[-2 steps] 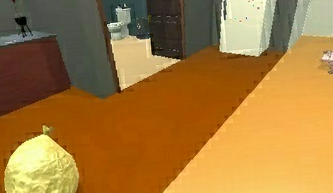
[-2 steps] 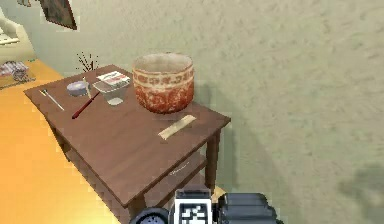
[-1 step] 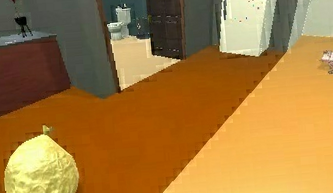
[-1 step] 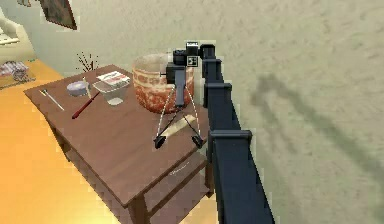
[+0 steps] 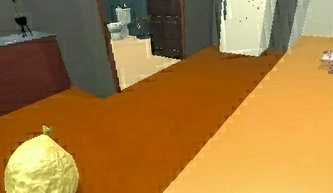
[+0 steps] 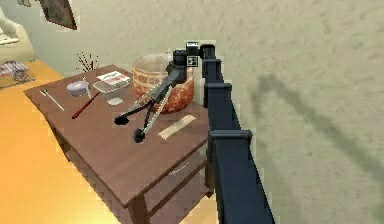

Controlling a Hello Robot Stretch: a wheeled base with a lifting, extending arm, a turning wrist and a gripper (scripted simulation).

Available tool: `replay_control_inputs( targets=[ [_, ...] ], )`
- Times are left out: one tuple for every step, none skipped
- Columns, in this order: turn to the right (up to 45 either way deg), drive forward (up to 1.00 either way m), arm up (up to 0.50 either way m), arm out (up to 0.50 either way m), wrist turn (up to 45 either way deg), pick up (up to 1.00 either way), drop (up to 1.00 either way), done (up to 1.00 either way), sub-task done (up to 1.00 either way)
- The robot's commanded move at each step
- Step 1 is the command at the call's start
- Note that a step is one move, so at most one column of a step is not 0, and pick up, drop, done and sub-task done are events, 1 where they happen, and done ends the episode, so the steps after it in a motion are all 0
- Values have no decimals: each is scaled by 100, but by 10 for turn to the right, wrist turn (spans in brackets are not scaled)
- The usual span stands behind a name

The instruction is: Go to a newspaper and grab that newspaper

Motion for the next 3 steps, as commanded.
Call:
replay_control_inputs(
  targets=[
    [0,0,0,0,450,0,0,0,0],
    [0,0,0,0,450,0,0,0,0],
    [0,0,0,0,150,0,0,0,0]
  ],
)
